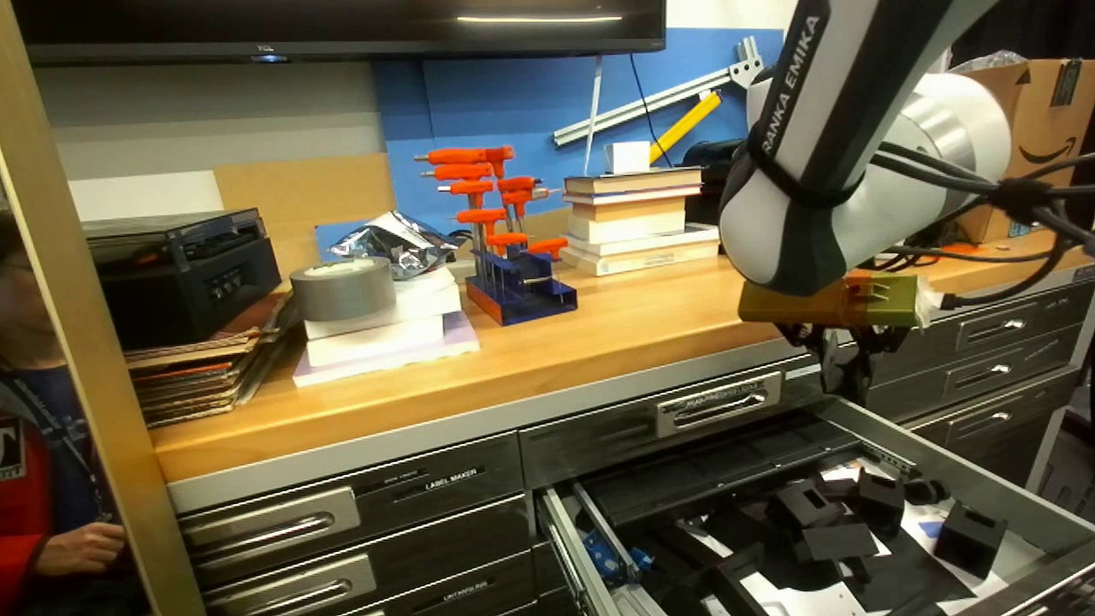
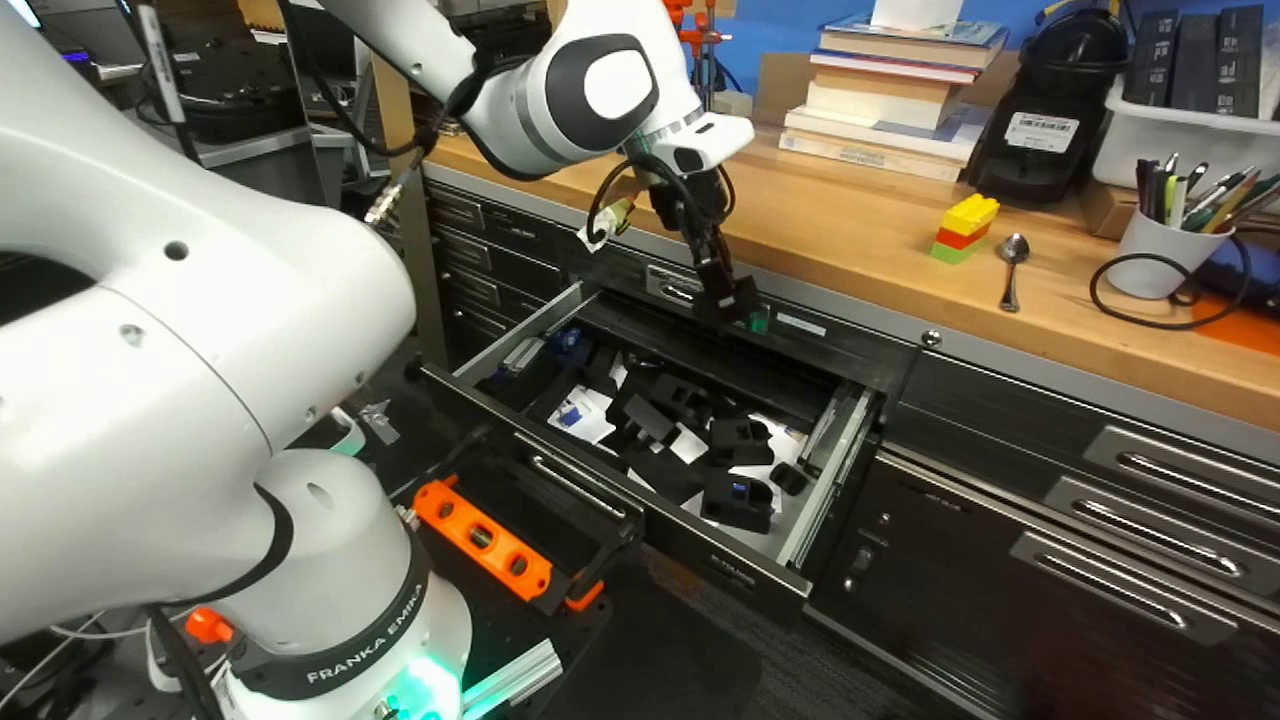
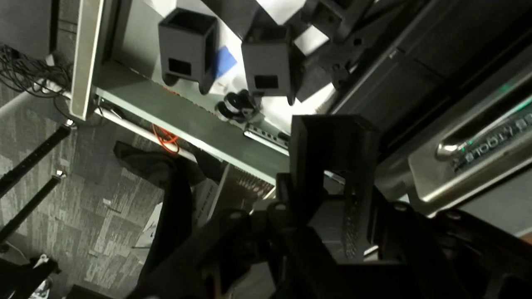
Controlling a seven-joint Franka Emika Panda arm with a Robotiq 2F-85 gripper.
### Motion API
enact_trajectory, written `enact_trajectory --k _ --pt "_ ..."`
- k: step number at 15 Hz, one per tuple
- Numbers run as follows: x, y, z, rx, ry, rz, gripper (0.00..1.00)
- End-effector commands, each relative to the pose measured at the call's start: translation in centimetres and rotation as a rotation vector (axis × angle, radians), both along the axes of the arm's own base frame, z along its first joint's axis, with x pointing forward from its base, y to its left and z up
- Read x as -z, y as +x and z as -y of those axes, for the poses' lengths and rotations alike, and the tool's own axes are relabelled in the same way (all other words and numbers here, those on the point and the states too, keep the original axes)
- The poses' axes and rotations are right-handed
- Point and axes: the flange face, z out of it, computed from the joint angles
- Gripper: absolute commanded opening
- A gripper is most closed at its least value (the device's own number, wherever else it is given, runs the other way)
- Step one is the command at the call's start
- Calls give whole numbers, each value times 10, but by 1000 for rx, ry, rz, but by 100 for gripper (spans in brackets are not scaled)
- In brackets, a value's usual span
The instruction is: Put the black objects on the tabletop into the open drawer and then close the drawer
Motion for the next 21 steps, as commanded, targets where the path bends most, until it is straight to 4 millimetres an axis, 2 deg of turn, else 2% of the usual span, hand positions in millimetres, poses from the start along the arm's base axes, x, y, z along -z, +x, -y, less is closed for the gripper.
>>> enact_trajectory --k 1,5,12,21 --pt "10 -5 9 -34 114 -88 22" --pt "22 -6 19 -45 206 -184 22" --pt "48 -23 52 34 358 -335 22" --pt "80 -37 55 69 518 -439 22"
